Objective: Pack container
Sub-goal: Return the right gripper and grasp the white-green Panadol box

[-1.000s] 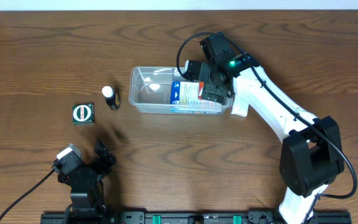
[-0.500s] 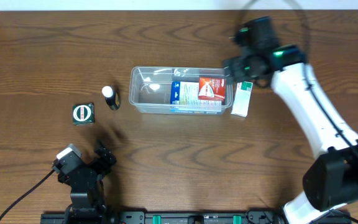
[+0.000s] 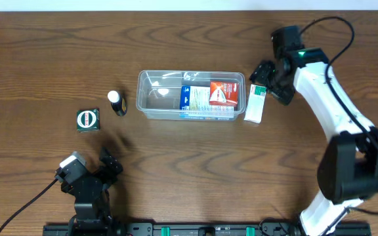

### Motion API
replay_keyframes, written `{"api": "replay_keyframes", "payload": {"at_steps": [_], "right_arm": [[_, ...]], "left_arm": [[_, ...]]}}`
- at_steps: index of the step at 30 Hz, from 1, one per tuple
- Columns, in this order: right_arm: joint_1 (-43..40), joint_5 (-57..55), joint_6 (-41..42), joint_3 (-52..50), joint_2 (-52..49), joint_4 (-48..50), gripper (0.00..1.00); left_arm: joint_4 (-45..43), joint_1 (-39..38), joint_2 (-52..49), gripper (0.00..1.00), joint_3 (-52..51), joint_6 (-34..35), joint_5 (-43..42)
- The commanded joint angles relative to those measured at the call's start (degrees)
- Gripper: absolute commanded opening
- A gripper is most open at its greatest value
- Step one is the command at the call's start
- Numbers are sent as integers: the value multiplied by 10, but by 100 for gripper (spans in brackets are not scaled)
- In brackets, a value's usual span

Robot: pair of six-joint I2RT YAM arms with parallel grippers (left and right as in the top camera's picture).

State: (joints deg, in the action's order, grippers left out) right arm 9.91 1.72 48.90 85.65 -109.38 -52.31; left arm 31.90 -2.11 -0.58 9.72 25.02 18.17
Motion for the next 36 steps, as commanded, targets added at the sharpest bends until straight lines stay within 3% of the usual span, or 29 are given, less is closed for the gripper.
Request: {"api": "replay_keyframes", "payload": {"at_steps": [1,12,17,20,22,24,26,29,33,36], "right_arm": [[1,-11,50,-6,-46,10,86],[-13,-7,1,-6,-110,31,87],[-44,-17,-34,-6,-110,0,78],[-60,-17,-67,-6,-110,-12,63],[-71,-17,-77,-6,-110,-20,61],[-82,-13,-79,-6,-108,-29,66],[-89,5,-79,-6,-108,-41,82],[-91,21,-79,-6,-99,-55,94],[-79,58,-78,-6,-86,-59,98],[-63,68,-64,-7,-86,-60,94]], "left_arm": [[1,-3,3,98,-10,-10,5],[1,-3,3,98,-10,-10,5],[1,-3,3,98,-10,-10,5],[1,-3,3,98,-10,-10,5],[1,-3,3,98,-10,-10,5],[1,-3,3,98,-10,-10,5],[1,-3,3,98,-10,-10,5],[1,-3,3,98,-10,-10,5],[1,-3,3,98,-10,-10,5],[1,-3,3,98,-10,-10,5]]}}
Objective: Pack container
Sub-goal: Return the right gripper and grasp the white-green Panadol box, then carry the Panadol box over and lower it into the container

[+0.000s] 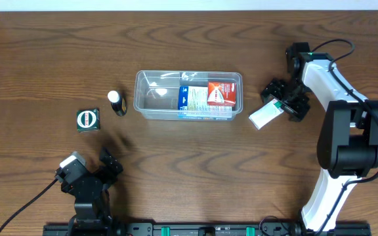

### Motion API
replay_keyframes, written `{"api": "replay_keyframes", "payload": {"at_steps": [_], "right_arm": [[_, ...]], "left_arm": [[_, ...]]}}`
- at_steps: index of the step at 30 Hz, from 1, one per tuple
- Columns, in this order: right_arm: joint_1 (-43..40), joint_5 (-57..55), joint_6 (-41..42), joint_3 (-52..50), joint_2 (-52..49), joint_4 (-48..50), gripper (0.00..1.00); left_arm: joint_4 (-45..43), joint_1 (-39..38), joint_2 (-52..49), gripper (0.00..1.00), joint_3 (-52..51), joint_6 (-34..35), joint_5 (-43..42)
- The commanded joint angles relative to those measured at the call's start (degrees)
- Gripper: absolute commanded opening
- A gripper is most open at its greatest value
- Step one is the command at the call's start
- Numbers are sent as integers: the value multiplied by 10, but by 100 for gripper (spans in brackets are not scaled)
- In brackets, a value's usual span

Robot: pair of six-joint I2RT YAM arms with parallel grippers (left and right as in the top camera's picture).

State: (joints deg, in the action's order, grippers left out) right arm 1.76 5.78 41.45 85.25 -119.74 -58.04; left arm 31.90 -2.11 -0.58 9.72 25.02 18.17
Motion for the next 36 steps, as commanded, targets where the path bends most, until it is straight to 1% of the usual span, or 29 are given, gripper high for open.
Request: {"api": "replay_keyframes", "payload": {"at_steps": [1,2,5,7,11,15,16,18,23,26,28,29,30,31,34,36], "right_arm": [[24,23,18,-5,17,-3,89],[28,17,32,-7,17,-3,83],[37,4,75,-16,17,-3,71],[40,4,92,-25,17,3,66],[40,0,93,-37,17,9,59],[30,-9,71,-29,26,8,41],[26,-9,65,-22,33,6,38],[20,-9,55,-9,51,5,37],[24,-12,15,37,134,7,37],[47,-12,-40,68,191,11,37],[73,-10,-97,80,225,30,36],[95,-10,-141,82,244,48,34],[113,-10,-178,82,257,63,31],[135,-10,-224,82,268,80,26],[206,-10,-351,82,283,120,17],[243,-11,-409,82,281,132,10]], "left_arm": [[1,-3,3,98,-10,-10,5],[1,-3,3,98,-10,-10,5],[1,-3,3,98,-10,-10,5],[1,-3,3,98,-10,-10,5],[1,-3,3,98,-10,-10,5],[1,-3,3,98,-10,-10,5],[1,-3,3,98,-10,-10,5],[1,-3,3,98,-10,-10,5],[1,-3,3,98,-10,-10,5],[1,-3,3,98,-10,-10,5],[1,-3,3,98,-10,-10,5],[1,-3,3,98,-10,-10,5],[1,-3,3,98,-10,-10,5],[1,-3,3,98,-10,-10,5],[1,-3,3,98,-10,-10,5],[1,-3,3,98,-10,-10,5]]}}
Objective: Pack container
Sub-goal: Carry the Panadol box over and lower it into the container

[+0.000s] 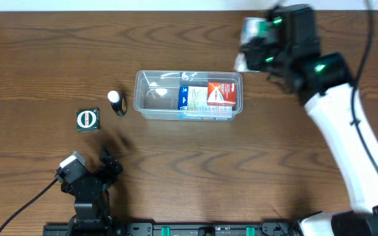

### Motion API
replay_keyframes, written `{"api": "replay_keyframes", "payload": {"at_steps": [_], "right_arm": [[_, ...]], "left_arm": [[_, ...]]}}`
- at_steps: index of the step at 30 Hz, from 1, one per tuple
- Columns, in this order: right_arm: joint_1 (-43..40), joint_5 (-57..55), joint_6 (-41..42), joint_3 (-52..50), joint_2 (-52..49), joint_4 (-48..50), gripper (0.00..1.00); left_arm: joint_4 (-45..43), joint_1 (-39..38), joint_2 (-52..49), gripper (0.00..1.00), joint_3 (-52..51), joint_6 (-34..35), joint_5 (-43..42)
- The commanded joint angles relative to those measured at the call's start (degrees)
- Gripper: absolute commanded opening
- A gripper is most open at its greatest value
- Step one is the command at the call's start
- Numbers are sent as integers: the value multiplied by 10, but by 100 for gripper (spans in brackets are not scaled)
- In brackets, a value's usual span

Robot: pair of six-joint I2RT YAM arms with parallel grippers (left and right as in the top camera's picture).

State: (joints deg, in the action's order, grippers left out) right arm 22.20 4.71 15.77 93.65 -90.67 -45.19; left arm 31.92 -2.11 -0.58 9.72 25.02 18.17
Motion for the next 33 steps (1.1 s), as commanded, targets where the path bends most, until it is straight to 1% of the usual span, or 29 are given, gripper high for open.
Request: {"api": "replay_keyframes", "payload": {"at_steps": [1,3,5,6,9,15,18,22,24,28,33], "right_arm": [[60,-1,-189,-2,-14,10,10],[92,-5,-262,-2,-28,19,10],[109,-16,-310,-2,-42,21,12],[114,-22,-329,-2,-50,21,10],[119,-23,-387,-2,-77,21,8],[120,-23,-553,-2,-132,31,10],[120,-14,-605,-2,-159,35,13],[120,-10,-671,-2,-190,41,13],[121,-10,-688,-2,-202,57,11],[122,9,-687,-2,-220,98,13],[125,37,-687,-2,-238,112,13]], "left_arm": [[1,-3,3,98,-10,-10,5],[1,-3,3,98,-10,-10,5],[1,-3,3,98,-10,-10,5],[1,-3,3,98,-10,-10,5],[1,-3,3,98,-10,-10,5],[1,-3,3,98,-10,-10,5],[1,-3,3,98,-10,-10,5],[1,-3,3,98,-10,-10,5],[1,-3,3,98,-10,-10,5],[1,-3,3,98,-10,-10,5],[1,-3,3,98,-10,-10,5]]}}
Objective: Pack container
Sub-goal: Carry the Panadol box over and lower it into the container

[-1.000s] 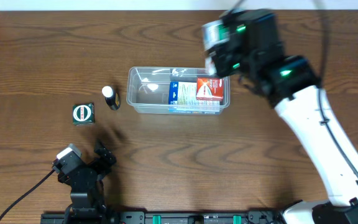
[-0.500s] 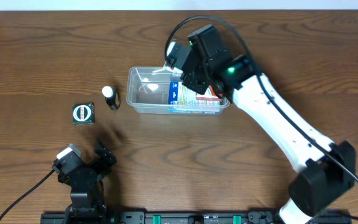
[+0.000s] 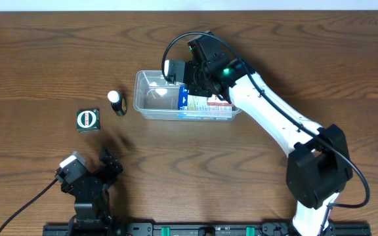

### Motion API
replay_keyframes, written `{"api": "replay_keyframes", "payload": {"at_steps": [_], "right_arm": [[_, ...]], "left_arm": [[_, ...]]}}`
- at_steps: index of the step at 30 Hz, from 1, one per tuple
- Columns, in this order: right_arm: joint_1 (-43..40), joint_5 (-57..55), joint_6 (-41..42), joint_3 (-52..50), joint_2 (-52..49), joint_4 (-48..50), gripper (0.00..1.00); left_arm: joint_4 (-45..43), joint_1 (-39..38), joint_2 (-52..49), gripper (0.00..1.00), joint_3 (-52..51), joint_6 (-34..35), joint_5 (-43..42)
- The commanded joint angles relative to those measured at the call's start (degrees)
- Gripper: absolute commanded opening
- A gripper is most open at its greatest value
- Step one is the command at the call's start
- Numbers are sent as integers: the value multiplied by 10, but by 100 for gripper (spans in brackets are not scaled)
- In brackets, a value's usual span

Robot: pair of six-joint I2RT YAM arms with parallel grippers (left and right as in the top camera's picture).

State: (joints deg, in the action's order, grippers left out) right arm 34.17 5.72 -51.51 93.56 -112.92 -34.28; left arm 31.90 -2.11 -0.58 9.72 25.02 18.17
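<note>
A clear plastic container (image 3: 148,111) lies in the middle of the table. A blue-and-white packet (image 3: 199,103) and a red box (image 3: 223,99) lie in its right half; its left half holds nothing. My right gripper (image 3: 177,73) hangs over the container's back edge near the middle, shut on a white box with a green end (image 3: 171,67). A small bottle with a white cap (image 3: 115,102) and a green-and-black square box (image 3: 87,119) sit on the table left of the container. My left gripper (image 3: 108,160) rests at the front left, far from everything.
The right arm (image 3: 274,121) stretches diagonally from the front right across the container's right end. The left arm's base and cable (image 3: 77,190) sit at the table's front edge. Bare wood surrounds the container.
My right gripper, still holding the white box, was high above the container's back right corner. It is now lower and farther left, over the container's middle.
The white box lay on the table right of the container with my right gripper at it. Then the gripper had it tilted, farther right. Then it was held high by the container's back right corner, and now over the container. The left arm stayed still.
</note>
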Motion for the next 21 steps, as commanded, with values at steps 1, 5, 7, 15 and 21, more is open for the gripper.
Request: {"api": "replay_keyframes", "payload": {"at_steps": [1,5,7,15,21], "right_arm": [[6,27,-14,-2,-19,2,13],[7,27,-12,-2,-35,2,13],[7,28,-12,-2,-42,4,13],[7,38,26,-2,-59,-6,15],[5,26,26,-3,-68,-24,19]], "left_arm": [[1,-3,3,98,-10,-10,5],[1,-3,3,98,-10,-10,5],[1,-3,3,98,-10,-10,5],[1,-3,3,98,-10,-10,5],[1,-3,3,98,-10,-10,5]]}}
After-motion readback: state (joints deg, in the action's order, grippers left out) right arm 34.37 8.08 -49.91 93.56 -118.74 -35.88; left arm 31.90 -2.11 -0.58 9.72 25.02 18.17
